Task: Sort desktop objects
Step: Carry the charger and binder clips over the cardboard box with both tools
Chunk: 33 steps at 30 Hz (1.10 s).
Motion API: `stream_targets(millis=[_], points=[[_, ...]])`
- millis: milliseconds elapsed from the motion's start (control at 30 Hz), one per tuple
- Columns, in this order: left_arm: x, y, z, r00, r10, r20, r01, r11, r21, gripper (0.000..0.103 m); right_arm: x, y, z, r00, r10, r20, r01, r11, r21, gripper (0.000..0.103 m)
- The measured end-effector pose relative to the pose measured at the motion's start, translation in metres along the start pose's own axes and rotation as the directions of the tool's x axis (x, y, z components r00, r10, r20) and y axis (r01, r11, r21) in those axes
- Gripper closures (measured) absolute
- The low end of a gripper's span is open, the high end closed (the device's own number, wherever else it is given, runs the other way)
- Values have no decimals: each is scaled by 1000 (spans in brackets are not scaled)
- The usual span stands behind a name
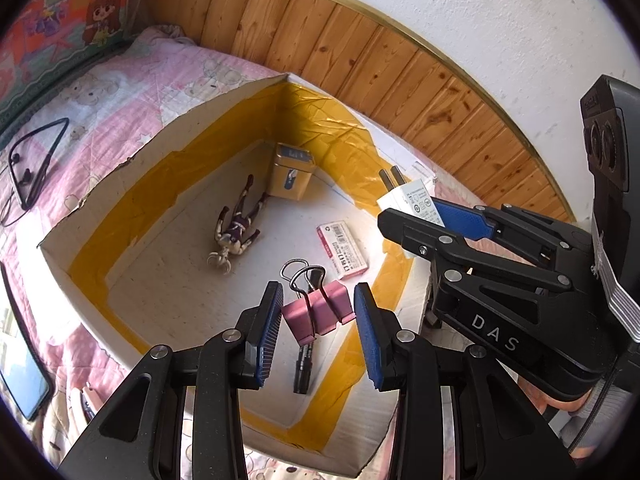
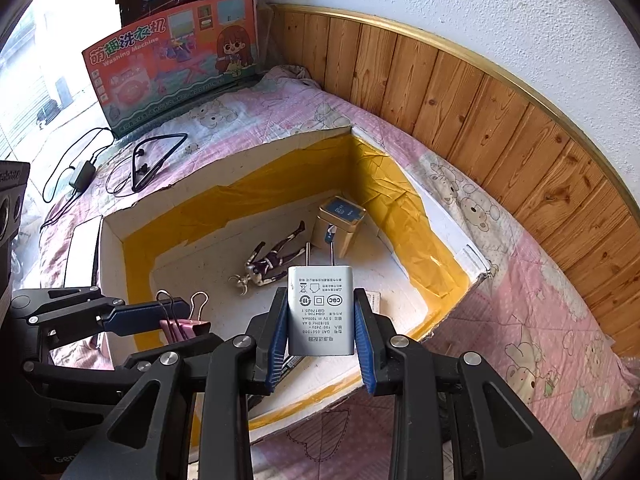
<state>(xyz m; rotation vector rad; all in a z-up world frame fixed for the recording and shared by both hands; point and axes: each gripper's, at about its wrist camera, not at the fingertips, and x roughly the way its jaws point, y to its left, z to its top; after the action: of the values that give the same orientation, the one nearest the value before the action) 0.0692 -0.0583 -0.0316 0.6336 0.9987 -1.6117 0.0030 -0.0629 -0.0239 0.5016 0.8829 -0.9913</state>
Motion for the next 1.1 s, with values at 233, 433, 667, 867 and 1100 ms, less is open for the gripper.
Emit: stream_targets(millis=[233, 433, 667, 867, 1100], points=[[15, 2, 0, 999, 29, -40, -29, 1000, 7, 65, 21, -4, 9, 999, -2, -39, 1, 1000, -18, 71], [23, 3, 2, 996, 66, -62, -65, 998, 20, 65, 39, -3, 16, 997, 5, -78, -8, 999, -34, 71], [32, 5, 5, 993, 81, -85, -80, 997, 20, 65, 60, -2, 25, 992, 12, -127, -17, 999, -39, 71], [39, 8, 6, 990, 71, -121, -72, 997, 2, 65, 80, -3, 31, 981, 25, -195, -32, 999, -32, 71], [46, 17, 10, 985, 19, -174, -32, 997, -68, 65, 103, -5, 37, 960, 32, -277, -40, 999, -26, 71]])
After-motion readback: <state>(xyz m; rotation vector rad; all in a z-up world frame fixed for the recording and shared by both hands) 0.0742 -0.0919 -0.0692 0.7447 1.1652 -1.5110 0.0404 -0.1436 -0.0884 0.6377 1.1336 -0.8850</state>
